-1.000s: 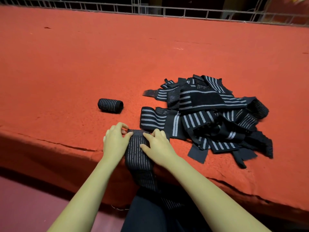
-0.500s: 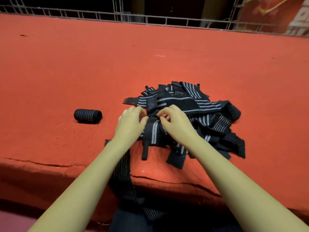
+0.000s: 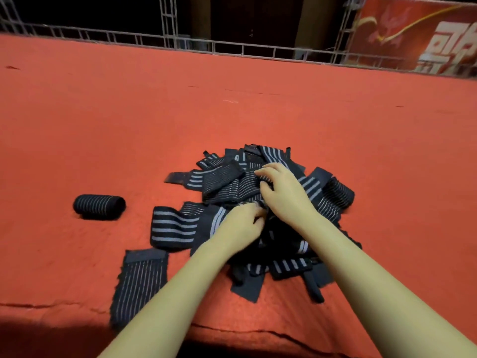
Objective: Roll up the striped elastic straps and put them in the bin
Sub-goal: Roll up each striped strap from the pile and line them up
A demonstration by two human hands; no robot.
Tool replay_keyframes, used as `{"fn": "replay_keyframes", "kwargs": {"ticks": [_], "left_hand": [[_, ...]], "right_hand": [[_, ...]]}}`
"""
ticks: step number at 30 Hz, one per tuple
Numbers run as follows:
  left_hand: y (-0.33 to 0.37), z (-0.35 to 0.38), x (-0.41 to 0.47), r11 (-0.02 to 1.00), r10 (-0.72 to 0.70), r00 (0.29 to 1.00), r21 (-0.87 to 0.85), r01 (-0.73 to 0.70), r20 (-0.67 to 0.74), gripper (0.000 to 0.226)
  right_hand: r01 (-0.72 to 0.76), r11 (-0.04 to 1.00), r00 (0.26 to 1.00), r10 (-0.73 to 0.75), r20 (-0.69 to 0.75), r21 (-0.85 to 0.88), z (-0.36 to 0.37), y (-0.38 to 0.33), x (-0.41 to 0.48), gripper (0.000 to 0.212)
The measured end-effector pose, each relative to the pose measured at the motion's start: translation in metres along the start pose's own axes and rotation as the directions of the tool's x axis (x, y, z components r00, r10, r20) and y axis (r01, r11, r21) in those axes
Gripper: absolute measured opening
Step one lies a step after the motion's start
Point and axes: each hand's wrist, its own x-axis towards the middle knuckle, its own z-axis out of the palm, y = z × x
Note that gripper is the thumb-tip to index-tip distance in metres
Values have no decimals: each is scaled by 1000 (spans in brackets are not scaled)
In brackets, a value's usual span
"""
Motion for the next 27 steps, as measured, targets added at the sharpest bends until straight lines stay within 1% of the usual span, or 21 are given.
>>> {"fn": "replay_keyframes", "kwargs": {"ticks": [2, 3, 4, 5, 6, 7, 8, 10, 11, 13, 15, 16, 18, 20, 22, 23, 25, 27], "left_hand": [[-8, -8, 6, 996, -18, 1000, -93, 16, -13, 21], [-14, -17, 10, 987, -56, 996, -157, 46, -63, 20], [-25, -23, 18, 975, -110, 982, -209, 76, -153, 19], [-36, -31, 25, 969, -166, 952, -221, 109, -259, 17], [-47, -35, 32, 967, -217, 914, -206, 152, -343, 16], [-56, -38, 39, 966, -247, 889, -166, 197, -385, 19], [-64, -37, 46, 965, -262, 887, -119, 235, -381, 27], [-72, -30, 62, 963, -268, 920, -42, 268, -287, 44], [-74, -25, 68, 964, -261, 932, -7, 268, -252, 49], [-79, -17, 79, 965, -235, 939, 54, 256, -253, 46], [-83, -17, 82, 966, -201, 935, 102, 239, -292, 32], [-84, -19, 81, 966, -182, 932, 120, 229, -314, 29], [-85, -25, 74, 971, -140, 922, 133, 199, -361, 31], [-82, -33, 63, 984, -94, 903, 102, 149, -419, 28], [-73, -39, 49, 994, -33, 886, 79, 78, -462, 23], [-66, -41, 40, 996, 7, 887, 80, 34, -462, 21], [-54, -41, 24, 992, 105, 892, 107, -64, -439, 22], [-45, -42, 13, 984, 165, 898, 130, -121, -407, 25]], "right_hand": [[-15, 1000, 994, 17, 111, -20, 4, 2, 12, 36], [-17, 999, 984, 26, 177, -51, 7, 3, 17, 37], [-11, 996, 972, 32, 232, -88, 12, 6, 21, 38], [-2, 993, 961, 35, 273, -120, 16, 8, 24, 40], [5, 990, 952, 38, 304, -140, 21, 11, 25, 43], [11, 989, 944, 39, 327, -148, 25, 14, 26, 46], [15, 989, 939, 36, 342, -147, 28, 16, 26, 49], [24, 989, 942, 27, 335, -146, 33, 19, 27, 53], [26, 988, 945, 24, 326, -149, 35, 19, 28, 54], [36, 982, 944, 27, 328, -185, 35, 17, 30, 52], [45, 975, 942, 32, 335, -217, 36, 17, 30, 48], [33, 978, 944, 37, 327, -206, 36, 18, 30, 47], [-13, 990, 955, 55, 292, -144, 38, 19, 30, 50], [-89, 995, 956, 99, 275, -47, 39, 20, 30, 54], [-168, 981, 947, 135, 292, 91, 39, 17, 31, 57], [-195, 963, 947, 135, 293, 187, 39, 13, 31, 59], [-191, 900, 968, 106, 227, 393, 40, 3, 30, 61], [-129, 838, 987, 55, 153, 530, 39, -6, 26, 44]]}}
